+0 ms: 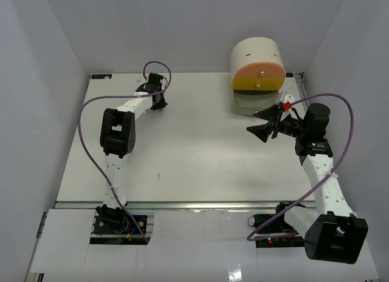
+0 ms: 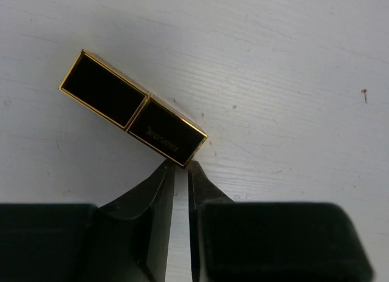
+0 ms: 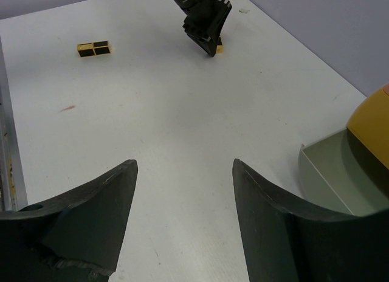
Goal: Organize the makeup
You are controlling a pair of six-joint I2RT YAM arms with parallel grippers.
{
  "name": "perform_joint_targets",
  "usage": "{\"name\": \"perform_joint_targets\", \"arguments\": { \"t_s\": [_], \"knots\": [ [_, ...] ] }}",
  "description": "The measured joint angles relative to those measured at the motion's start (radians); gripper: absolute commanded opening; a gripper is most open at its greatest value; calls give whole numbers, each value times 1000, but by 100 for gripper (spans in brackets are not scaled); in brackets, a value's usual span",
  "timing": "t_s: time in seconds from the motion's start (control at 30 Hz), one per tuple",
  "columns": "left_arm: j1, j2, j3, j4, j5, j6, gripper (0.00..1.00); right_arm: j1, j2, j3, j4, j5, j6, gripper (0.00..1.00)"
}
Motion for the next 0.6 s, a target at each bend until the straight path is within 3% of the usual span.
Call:
{"name": "perform_joint_targets", "arguments": {
  "t_s": [0.03, 0.07, 0.1, 0.2, 0.3, 0.47, 0.6],
  "knots": [
    [1, -8, -12, 4, 8, 2, 41, 0, 1, 0, 0, 0, 0, 70],
    [1, -16, -23, 6, 15, -1, 59, 0, 2, 0, 0, 0, 0, 70],
    [1, -27, -40, 10, 17, -6, 71, 0, 4, 0, 0, 0, 0, 70],
    [1, -58, -75, 13, 14, -32, 92, 0, 8, -1, 0, 0, 0, 70],
    [6, -66, -80, 8, 15, -70, 98, 0, 11, -5, 0, 0, 0, 70],
    [35, -49, -33, -20, 18, -135, 98, 0, 12, -12, 0, 0, 0, 70],
    [57, 25, 115, -72, 20, -194, 98, -1, 12, -13, 0, 0, 0, 70]
  ]
}}
